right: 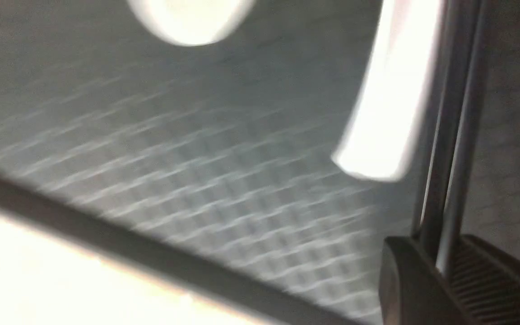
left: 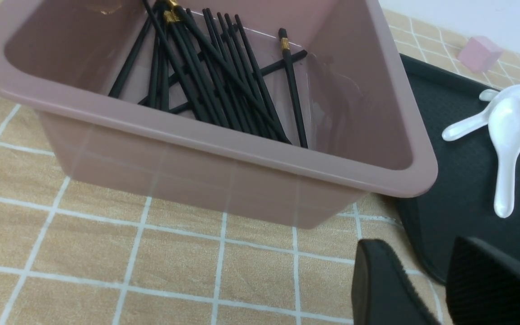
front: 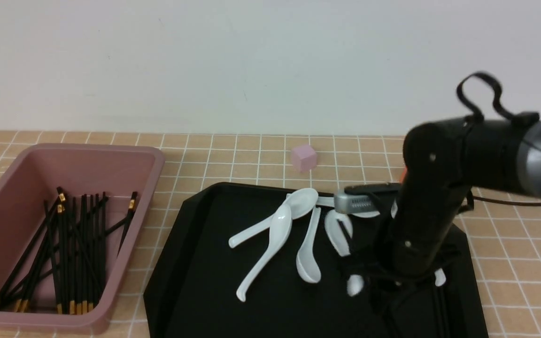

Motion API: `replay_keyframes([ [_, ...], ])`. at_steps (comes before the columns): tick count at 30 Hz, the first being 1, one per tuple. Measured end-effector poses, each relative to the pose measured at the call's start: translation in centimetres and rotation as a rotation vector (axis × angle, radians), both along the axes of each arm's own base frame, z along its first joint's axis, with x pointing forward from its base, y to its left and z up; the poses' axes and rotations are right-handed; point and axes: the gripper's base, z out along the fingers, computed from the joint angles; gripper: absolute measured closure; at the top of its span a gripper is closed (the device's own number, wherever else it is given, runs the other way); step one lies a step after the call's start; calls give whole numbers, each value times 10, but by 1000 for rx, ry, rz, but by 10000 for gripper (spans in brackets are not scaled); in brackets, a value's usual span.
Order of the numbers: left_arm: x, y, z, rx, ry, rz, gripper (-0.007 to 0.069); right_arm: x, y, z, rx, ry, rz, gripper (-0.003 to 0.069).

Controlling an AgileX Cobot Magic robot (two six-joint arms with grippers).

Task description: On brown tablecloth take chopsticks from black tray and put them in box.

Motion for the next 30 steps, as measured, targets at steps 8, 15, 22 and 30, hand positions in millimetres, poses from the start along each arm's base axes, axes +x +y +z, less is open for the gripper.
replay_keyframes([
  [8, 0, 0, 0, 0, 0, 0, 386, -2, 15, 29, 174, -1, 69, 525],
  [15, 0, 0, 0, 0, 0, 0, 386, 4, 27, 82, 273, -99, 122, 525],
  [22, 0, 0, 0, 0, 0, 0, 386, 1, 89, 139, 547, -332, 171, 525],
  [30, 0, 0, 0, 0, 0, 0, 386, 6, 191, 123, 886, -602, 6, 525],
])
